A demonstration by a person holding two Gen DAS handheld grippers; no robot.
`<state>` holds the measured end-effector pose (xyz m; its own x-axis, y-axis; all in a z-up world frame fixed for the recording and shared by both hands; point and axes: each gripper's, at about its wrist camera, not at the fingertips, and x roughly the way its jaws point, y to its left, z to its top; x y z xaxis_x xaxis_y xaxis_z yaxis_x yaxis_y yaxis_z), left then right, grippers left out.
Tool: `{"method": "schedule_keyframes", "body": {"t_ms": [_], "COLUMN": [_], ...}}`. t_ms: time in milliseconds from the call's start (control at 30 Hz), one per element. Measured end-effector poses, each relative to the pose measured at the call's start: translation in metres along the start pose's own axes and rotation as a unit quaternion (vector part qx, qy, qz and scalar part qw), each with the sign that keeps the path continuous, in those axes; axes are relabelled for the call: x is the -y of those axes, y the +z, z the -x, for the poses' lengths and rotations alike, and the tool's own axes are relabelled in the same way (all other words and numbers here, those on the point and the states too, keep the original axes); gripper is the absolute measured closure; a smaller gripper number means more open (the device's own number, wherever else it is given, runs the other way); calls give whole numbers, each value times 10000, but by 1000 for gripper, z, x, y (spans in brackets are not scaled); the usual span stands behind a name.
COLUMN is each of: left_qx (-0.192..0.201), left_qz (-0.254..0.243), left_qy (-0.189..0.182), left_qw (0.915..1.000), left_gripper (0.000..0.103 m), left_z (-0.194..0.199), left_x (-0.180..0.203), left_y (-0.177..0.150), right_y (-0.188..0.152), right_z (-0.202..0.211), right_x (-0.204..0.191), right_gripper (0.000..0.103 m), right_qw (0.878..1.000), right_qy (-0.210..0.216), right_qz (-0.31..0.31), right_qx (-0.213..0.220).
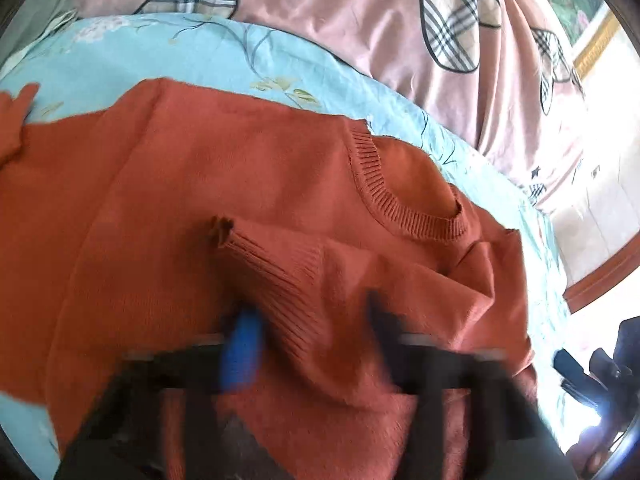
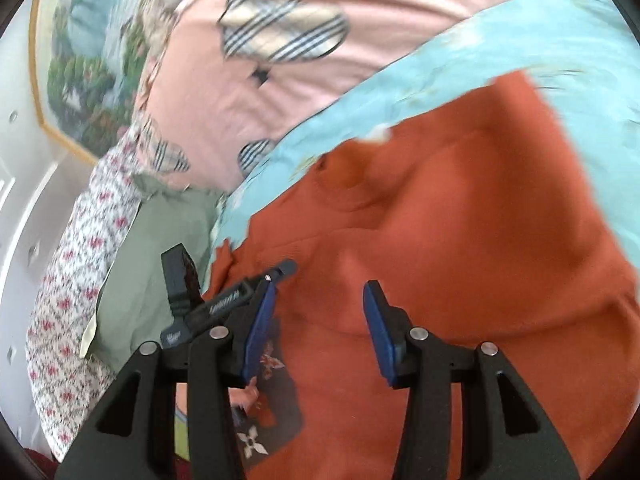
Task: Fold small clothes
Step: 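Grasp the cuff with the left gripper while the right gripper releases it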
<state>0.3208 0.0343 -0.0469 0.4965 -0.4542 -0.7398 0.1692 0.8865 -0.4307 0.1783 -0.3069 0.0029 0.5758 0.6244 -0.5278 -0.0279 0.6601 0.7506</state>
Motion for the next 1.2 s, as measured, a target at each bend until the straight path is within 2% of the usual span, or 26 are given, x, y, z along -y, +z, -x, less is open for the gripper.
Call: {"method": "schedule_keyframes", "body": {"t_ms": [67, 167, 233, 300, 400, 567, 633, 733, 767, 800, 933, 1033, 1100, 1200], "left_qx": [204, 965, 1092, 887, 558, 656, 669, 659, 661, 672, 613, 438, 394, 567], "left_qz": [-130, -423, -467, -331, -23, 31, -47, -162, -200, -245, -457, -483, -286, -179], "left_qy": [-20, 44, 225, 383, 342, 396, 432, 435, 393, 341, 4, 136, -1, -233], "left_qw": [9997, 9944, 9927, 9948, 9979, 9971, 9968, 9967, 9968, 9969, 9971, 9978, 9988, 9980], "left_gripper": [93, 93, 93, 92, 89, 86, 86, 87, 87, 87, 83, 82, 82, 82], "left_z": [12, 56, 66, 57, 45, 51, 51, 49, 50, 50, 47, 36, 38, 53], "left_x": [4, 10, 1, -16, -36, -42, -38, -31, -28, -24, -10, -10, -19, -25], "left_y": [4, 1, -2, -4, -9, -17, -19, -19, -18, -17, -16, -21, -26, -30], "right_y": [-3, 0, 7, 15, 30, 56, 62, 68, 67, 68, 79, 78, 74, 71], "right_z": [14, 33, 42, 46, 41, 10, -2, -22, -25, -24, 0, -1, -4, 5], "right_x": [10, 22, 34, 47, 64, 90, 101, 107, 106, 104, 113, 128, 131, 121], "right_gripper": [55, 55, 55, 55, 55, 54, 53, 53, 59, 91, 92, 92, 91, 89], "right_qw": [9998, 9979, 9952, 9923, 9872, 9755, 9735, 9765, 9767, 9767, 9775, 9783, 9775, 9678], "right_qy": [-116, -516, -846, -1097, -1516, -2184, -2276, -2126, -2106, -2090, -2095, -2069, -2110, -2510], "right_qz": [-62, 14, 24, -7, 63, 211, 196, 195, 269, 366, 224, 55, 26, 83], "right_qx": [131, 383, 495, 568, 499, 148, -3, -287, -326, -313, 54, -43, -74, 152]}}
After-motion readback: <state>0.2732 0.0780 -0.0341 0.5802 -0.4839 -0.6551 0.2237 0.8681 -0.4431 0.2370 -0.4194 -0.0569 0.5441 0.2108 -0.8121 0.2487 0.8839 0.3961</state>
